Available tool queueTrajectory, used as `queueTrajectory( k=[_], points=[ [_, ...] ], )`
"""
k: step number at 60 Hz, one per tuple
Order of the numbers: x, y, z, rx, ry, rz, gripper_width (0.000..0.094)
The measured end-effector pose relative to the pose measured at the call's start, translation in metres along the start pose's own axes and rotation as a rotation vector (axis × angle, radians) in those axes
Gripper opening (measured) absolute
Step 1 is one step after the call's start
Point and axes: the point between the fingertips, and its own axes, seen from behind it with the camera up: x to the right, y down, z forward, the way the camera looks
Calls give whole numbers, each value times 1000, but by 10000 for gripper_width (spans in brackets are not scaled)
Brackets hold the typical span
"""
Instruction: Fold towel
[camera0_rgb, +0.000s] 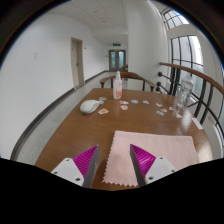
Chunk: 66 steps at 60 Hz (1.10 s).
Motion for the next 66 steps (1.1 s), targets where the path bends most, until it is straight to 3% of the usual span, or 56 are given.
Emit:
queueTrajectory(
  k=[6, 7, 8, 9, 12, 15, 18, 28, 35, 41, 46, 53, 60, 62, 66],
  points=[
    [9, 17, 25, -82, 34, -40, 542],
    [7, 15, 26, -73, 18, -32, 454],
    [8, 14, 26, -66, 13, -22, 530],
    [8, 16, 26, -75, 5, -17, 436],
    [3, 14, 28, -81, -15, 8, 317],
    [13, 14, 28, -73, 5, -6, 80],
    [12, 12, 32, -62, -3, -10, 43],
    [11, 8, 27, -40, -33, -10, 4],
    [35, -32, -1, 59, -46, 59, 4],
    [95, -59, -31, 134, 5, 114, 13],
    [163, -61, -50, 159, 121, 136, 21],
    [243, -14, -43, 56, 265, 125, 22],
    [264, 31, -21, -56, 237, 172, 30],
    [266, 32, -12, -48, 232, 194, 61],
    [272, 29, -20, -8, 222, 223, 322]
  ],
)
